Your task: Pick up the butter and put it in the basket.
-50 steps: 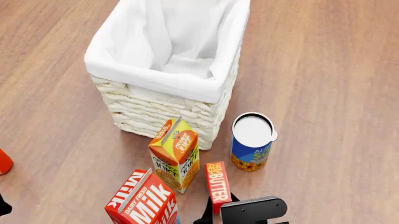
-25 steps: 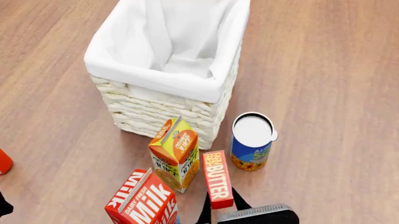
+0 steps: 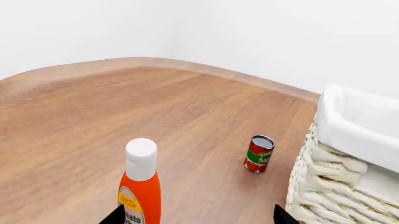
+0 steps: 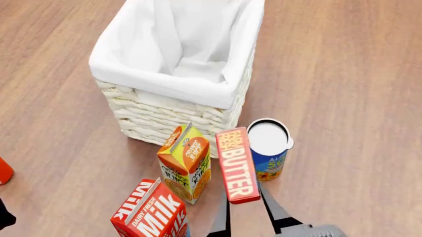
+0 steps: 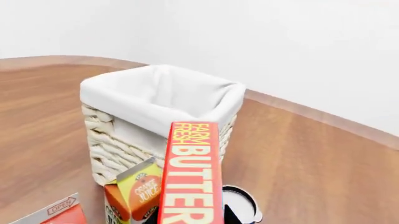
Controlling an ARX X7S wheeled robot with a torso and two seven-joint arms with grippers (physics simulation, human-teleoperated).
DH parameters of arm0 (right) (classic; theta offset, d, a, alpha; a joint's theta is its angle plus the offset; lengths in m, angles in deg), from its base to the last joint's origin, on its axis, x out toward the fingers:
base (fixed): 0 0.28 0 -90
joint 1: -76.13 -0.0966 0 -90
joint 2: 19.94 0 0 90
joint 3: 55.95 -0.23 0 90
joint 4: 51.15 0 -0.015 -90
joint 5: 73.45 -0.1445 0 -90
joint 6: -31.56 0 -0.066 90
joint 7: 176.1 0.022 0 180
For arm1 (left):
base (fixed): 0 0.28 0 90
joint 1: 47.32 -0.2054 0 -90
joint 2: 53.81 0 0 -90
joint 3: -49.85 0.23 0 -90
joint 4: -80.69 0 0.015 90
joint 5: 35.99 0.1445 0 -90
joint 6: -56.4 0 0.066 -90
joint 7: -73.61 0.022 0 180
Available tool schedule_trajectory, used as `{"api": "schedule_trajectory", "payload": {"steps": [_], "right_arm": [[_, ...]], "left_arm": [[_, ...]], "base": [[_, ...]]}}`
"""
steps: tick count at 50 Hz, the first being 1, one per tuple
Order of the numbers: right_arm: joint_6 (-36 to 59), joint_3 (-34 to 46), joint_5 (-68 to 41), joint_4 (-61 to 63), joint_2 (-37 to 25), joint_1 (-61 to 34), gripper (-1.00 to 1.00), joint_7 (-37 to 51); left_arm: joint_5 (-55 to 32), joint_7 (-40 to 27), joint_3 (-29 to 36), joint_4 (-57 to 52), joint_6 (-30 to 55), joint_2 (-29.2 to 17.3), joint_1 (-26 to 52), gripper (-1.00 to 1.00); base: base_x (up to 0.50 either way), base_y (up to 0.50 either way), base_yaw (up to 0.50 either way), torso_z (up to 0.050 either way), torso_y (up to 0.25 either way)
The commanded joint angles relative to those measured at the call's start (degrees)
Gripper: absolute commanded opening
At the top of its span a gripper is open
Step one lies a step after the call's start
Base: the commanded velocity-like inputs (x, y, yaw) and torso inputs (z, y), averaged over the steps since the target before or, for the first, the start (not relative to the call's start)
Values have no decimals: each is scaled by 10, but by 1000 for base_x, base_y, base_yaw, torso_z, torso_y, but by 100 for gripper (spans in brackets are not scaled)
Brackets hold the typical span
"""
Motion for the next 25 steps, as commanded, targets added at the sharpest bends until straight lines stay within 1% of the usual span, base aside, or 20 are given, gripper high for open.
{"api": "schedule_trajectory", "payload": {"steps": [1, 3, 5, 9, 12, 15, 19, 25], "right_arm": [[73, -66, -5, 117, -28, -3, -100, 27], [71, -76, -22, 118, -41, -4, -100, 41], [63, -84, -62, 119, -69, -10, -100, 73], [48, -68, -157, 118, -141, -48, -100, 162], [56, -33, -246, 119, -203, -119, -100, 244], [53, -4, -315, 118, -244, -176, -100, 298], [48, -1, -365, 116, -274, -214, -100, 324], [10, -39, -400, 100, -305, -209, -100, 319]], "left_arm": [[0, 0, 2, 4, -2, -1, 3, 100], [-1, 0, 2, 3, -2, -2, 2, 100], [1, 1, 3, 5, -4, -1, 3, 100], [1, 0, 3, 5, -4, -2, 2, 100], [2, 0, 4, 6, -5, -2, 2, 100], [2, 0, 4, 6, -6, -2, 1, 100], [2, 1, 5, 7, -8, -2, 1, 100], [1, -1, 5, 7, -7, -3, 2, 100]], "base": [[0, 0, 0, 0, 0], [0, 0, 0, 0, 0], [0, 0, 0, 0, 0], [0, 0, 0, 0, 3], [0, 0, 0, 5, 0], [0, 0, 0, 0, 0], [0, 0, 0, 0, 3], [0, 0, 0, 0, 0]]}}
